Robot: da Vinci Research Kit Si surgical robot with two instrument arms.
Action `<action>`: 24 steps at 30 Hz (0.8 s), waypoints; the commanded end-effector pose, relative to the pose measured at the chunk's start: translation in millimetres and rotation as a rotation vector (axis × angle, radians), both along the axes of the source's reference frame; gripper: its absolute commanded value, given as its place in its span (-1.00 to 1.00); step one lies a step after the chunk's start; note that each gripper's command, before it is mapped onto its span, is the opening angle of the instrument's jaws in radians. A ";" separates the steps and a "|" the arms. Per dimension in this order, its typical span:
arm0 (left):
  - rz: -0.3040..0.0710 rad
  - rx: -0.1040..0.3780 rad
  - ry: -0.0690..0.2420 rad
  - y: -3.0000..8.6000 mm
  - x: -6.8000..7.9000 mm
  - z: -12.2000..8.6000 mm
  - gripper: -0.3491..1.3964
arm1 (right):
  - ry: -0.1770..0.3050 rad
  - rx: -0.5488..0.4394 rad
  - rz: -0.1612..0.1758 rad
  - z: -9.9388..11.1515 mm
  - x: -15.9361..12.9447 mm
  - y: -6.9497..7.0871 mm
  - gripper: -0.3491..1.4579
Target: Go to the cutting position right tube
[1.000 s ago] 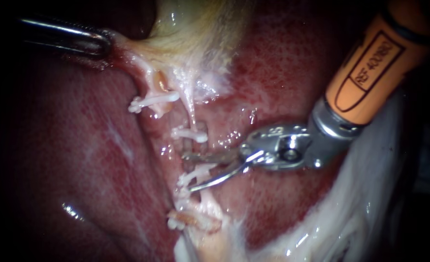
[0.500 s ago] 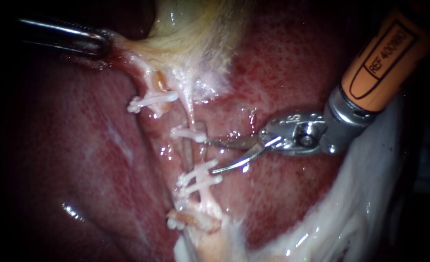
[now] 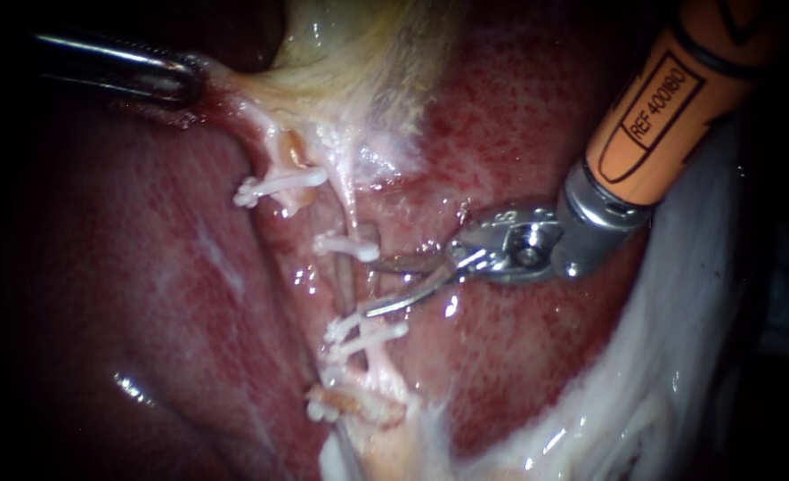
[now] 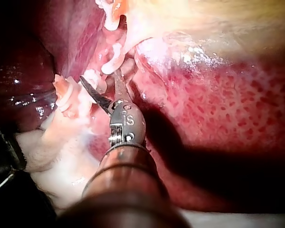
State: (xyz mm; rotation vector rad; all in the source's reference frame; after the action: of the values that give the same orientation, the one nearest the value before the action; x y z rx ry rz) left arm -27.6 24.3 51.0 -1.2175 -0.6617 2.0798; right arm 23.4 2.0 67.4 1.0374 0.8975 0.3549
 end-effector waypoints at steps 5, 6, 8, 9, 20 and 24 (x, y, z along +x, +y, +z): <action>0.000 0.000 0.000 0.0 0.0 0.0 -1.00 | 0.030 0.034 -0.011 0.1 0.7 -0.5 0.99; -0.001 0.000 0.000 0.0 0.0 0.0 -1.00 | 0.038 0.041 -0.013 0.1 0.9 -0.7 0.99; -0.001 0.000 0.000 0.0 -0.1 0.0 -1.00 | 0.054 0.058 -0.013 0.1 1.1 -0.9 0.99; -0.001 0.000 0.000 0.0 -0.1 0.0 -1.00 | 0.068 0.063 -0.015 0.1 1.2 -0.9 0.97; -0.001 0.000 0.001 0.0 -0.1 0.0 -1.00 | 0.164 0.116 0.036 0.2 4.0 -0.8 0.95; -0.001 0.000 0.001 0.0 -0.1 0.0 -1.00 | 0.189 0.129 0.052 0.0 4.8 -0.9 0.91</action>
State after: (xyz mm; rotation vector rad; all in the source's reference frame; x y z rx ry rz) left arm -27.8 24.3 50.9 -1.2173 -0.6609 2.0789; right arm 28.5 1.1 67.4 1.1839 1.0889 0.3686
